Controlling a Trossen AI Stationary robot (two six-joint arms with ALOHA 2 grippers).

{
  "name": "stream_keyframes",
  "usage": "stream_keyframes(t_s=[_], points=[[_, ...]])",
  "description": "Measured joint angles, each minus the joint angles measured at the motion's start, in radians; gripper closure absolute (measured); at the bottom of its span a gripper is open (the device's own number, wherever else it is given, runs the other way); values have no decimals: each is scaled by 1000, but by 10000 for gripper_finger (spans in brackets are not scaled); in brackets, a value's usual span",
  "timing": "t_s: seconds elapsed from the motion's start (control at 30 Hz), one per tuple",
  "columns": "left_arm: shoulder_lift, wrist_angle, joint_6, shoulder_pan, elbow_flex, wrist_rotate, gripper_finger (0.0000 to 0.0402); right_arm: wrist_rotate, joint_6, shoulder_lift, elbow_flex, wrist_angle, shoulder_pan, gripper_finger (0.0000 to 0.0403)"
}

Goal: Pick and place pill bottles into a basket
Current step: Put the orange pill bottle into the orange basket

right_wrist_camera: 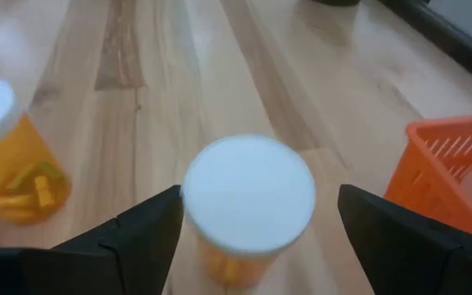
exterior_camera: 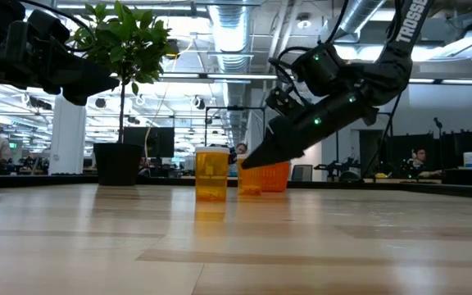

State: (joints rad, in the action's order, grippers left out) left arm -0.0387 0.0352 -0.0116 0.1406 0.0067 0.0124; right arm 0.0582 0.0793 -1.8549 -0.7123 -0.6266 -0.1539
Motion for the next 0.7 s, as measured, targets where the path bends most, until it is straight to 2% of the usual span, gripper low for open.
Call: stream_keyframes(t_s=[0.33,0.7], points=[[0,0,0,0,0,0,193,-4,-1,0,-1,-8,0,110],[0,0,0,0,0,0,193,-2,-3,2,-17,-9,1,174]])
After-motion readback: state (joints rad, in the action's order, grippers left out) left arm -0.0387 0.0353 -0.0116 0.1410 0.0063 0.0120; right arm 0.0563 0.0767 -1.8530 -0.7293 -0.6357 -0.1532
